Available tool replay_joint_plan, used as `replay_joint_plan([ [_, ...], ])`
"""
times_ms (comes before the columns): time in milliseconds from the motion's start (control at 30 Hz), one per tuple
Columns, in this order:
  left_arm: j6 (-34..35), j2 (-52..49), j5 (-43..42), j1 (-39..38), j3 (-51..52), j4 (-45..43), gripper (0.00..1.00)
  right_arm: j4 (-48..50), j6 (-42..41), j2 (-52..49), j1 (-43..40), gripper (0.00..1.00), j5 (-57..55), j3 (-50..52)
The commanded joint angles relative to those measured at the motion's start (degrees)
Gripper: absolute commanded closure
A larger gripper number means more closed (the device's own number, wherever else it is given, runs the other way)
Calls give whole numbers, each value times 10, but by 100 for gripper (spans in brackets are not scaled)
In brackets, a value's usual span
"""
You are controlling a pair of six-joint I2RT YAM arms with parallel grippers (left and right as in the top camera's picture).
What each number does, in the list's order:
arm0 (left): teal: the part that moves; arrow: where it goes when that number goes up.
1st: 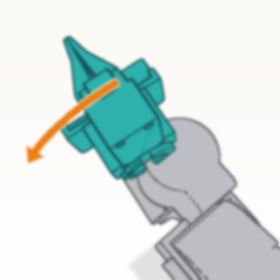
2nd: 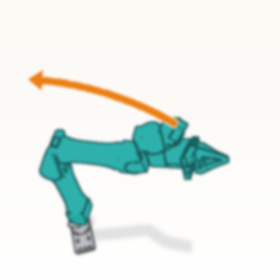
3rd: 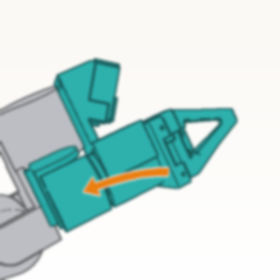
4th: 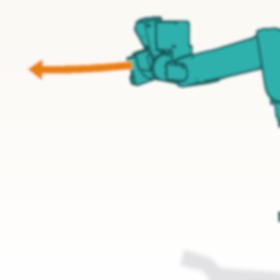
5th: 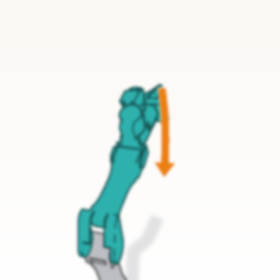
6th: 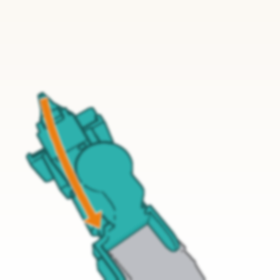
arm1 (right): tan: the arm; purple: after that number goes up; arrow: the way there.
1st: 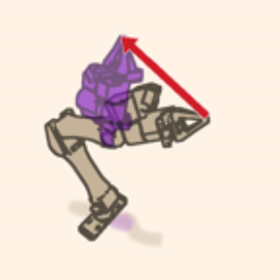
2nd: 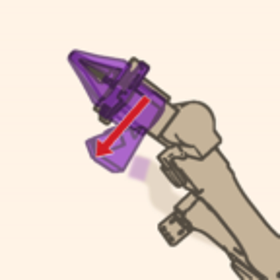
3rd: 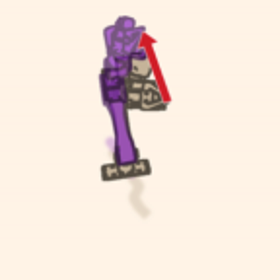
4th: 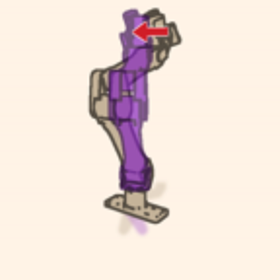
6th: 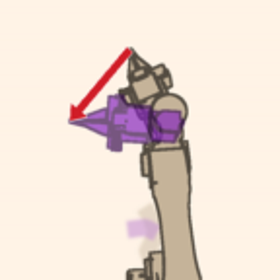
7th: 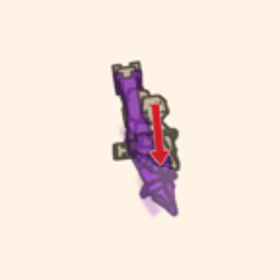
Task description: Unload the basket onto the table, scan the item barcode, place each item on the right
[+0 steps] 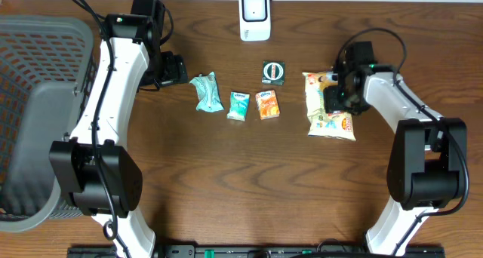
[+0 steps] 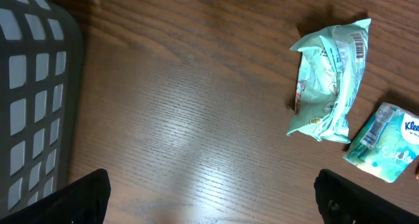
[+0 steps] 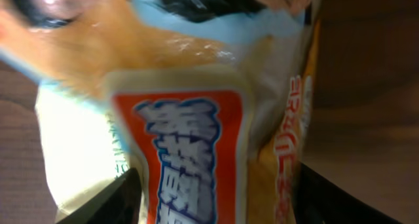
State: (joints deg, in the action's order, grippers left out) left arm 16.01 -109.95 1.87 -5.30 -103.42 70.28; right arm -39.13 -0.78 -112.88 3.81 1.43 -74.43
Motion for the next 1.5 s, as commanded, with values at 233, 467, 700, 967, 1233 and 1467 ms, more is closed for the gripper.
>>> replay_joint_plan([
  [233,-9,1,7,2,6,2,2,45,1,-4,0,85,43,54],
  [467,-9,1,8,2,6,2,2,39,-31,10,0,99,75,17],
  [700,-9,1,8,2,6,2,2,29,-35,75,1,99,97,-46],
  [967,-9,1,8,2,6,2,2,168,-89,130,3,99,191,-53],
  [1233,-9,1,7,2,6,2,2,419,-143,104,51,99,204,-53],
  [1467,-9,1,8,2,6,2,2,608,-142,42,120,99,72,-66],
])
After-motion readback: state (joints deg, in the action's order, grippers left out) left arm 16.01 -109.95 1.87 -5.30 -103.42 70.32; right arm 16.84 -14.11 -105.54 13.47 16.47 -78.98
